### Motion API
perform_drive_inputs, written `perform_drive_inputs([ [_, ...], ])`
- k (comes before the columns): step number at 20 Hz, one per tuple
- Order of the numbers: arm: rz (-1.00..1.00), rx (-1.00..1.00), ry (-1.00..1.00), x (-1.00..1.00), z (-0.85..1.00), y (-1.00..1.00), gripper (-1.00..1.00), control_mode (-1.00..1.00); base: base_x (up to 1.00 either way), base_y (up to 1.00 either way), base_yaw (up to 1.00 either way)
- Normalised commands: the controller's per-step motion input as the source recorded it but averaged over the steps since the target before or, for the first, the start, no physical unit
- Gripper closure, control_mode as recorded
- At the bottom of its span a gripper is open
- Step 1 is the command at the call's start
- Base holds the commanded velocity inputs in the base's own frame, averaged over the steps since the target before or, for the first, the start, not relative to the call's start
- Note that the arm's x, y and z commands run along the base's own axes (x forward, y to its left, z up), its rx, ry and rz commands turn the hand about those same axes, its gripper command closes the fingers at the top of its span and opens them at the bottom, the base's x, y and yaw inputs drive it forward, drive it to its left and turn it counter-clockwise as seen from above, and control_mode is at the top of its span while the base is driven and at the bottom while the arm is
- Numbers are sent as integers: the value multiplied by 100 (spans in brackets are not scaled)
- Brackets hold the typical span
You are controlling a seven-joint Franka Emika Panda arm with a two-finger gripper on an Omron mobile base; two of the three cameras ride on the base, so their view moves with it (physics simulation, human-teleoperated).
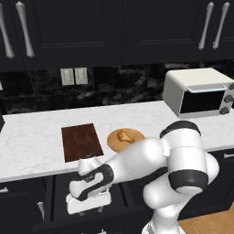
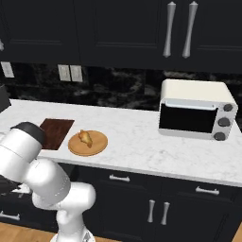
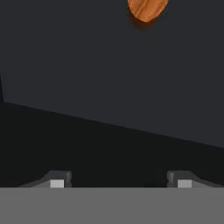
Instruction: Pick up the knife from the drawer and place it on the cutting board. Then place the meat from the plate to the cutting board.
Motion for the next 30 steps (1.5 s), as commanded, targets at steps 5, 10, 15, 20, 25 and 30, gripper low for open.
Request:
perform_drive_inputs([
  [5,0,0,-31,-10,100,-6,-100,-100,0,0,0],
  [10,0,0,-16,14,27,-25,-100,-100,0,0,0],
  [15,0,0,0,42,-8,-8,-100,-100,0,0,0],
  [20,-7,-3,0,51,-11,16,-100,-100,0,0,0],
  [25,-7,-9,0,26,-25,32,-100,-100,0,0,0],
  [30,-5,-7,0,24,-22,15,-100,-100,0,0,0],
])
